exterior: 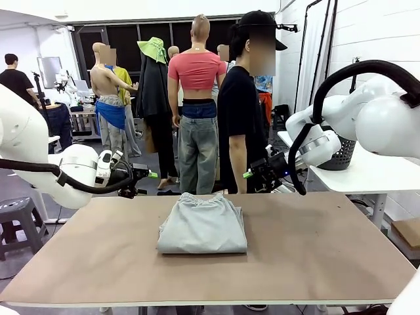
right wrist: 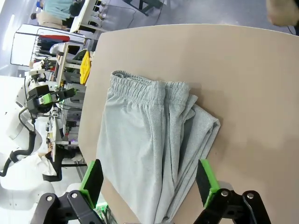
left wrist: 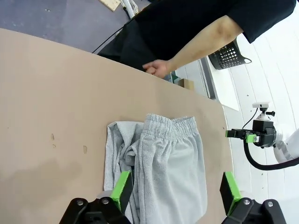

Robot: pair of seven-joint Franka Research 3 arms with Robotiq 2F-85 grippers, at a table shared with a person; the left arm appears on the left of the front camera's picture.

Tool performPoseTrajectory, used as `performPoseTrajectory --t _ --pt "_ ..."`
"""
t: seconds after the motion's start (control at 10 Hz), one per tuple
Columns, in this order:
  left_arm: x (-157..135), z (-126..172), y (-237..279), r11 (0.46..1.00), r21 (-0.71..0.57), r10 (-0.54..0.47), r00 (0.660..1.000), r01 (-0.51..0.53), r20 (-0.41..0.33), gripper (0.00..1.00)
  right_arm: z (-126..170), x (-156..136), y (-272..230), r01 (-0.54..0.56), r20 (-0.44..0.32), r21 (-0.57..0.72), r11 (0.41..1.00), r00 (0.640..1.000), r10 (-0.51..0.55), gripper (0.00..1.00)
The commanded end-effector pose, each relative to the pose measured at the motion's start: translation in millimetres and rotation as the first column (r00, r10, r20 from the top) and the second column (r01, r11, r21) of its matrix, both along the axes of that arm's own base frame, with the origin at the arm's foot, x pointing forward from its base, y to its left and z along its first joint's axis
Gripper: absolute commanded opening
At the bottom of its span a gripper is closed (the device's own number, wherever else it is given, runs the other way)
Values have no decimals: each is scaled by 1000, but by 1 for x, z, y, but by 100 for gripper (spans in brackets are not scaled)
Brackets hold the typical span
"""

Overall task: Fold the training pants.
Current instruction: Fold the Training pants in half.

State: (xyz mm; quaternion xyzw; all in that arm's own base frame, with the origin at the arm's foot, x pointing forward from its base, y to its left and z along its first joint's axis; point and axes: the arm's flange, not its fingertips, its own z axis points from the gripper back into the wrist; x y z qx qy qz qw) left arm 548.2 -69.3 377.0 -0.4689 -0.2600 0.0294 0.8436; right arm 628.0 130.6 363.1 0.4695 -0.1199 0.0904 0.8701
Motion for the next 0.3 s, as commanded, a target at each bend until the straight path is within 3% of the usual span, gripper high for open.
performPoseTrajectory --t 0.0,0.2 --pt "5 3 0 1000 -11 -1 1000 1 7 100 -1 3 1 -1 -1 3 1000 1000 1 100" --pt "5 3 0 1000 -11 -1 1000 1 7 100 -1 3 1 -1 -1 3 1000 1000 1 100"
